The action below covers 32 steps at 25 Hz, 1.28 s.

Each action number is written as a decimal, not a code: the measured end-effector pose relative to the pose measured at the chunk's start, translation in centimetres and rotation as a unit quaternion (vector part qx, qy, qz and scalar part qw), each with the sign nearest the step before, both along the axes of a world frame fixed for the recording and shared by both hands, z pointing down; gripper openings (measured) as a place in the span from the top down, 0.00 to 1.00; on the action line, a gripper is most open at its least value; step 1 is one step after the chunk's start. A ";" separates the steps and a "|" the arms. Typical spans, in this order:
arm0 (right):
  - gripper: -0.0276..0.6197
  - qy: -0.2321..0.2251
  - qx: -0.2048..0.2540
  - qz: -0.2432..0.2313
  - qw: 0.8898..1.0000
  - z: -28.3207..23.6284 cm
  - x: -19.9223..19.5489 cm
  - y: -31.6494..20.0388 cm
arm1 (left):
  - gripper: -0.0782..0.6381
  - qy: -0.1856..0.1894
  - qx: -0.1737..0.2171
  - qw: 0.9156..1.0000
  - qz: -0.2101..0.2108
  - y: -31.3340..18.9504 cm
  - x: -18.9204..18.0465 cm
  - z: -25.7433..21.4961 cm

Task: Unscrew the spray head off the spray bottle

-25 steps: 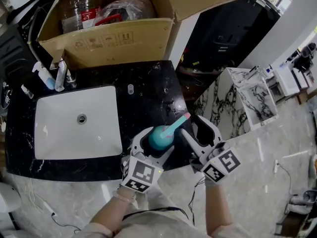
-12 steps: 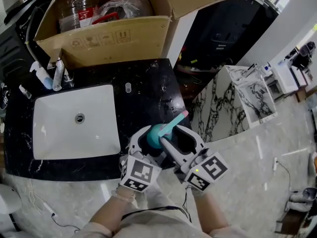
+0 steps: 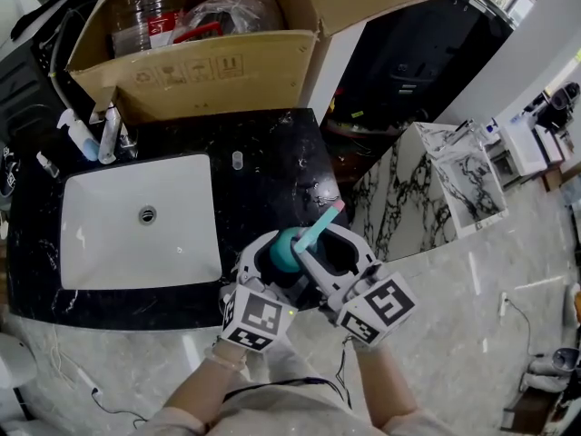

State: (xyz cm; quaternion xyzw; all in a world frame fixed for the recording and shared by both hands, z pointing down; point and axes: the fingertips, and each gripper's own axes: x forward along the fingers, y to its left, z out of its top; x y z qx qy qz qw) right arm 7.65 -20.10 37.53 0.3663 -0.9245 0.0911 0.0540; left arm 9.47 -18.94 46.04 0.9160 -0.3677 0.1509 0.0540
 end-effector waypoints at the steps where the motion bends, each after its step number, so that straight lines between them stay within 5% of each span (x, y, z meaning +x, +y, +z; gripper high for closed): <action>1: 0.71 0.005 -0.002 -0.006 1.000 0.1 0.2 0.1 | 0.41 0.000 0.000 1.000 0.000 0.0 0.0 0.0; 11: 0.64 0.026 0.000 -0.023 0.999 0.2 1.8 0.7 | 0.41 0.001 0.000 1.000 -0.001 0.0 -0.1 0.0; 25: 0.61 -0.036 -0.018 0.003 0.999 0.7 0.6 0.9 | 0.42 0.005 0.000 1.000 -0.004 -0.1 -0.2 0.0; 32: 0.66 0.016 0.042 0.044 0.998 0.0 -0.6 -0.4 | 0.42 -0.002 0.003 1.000 -0.005 -0.2 -0.2 0.1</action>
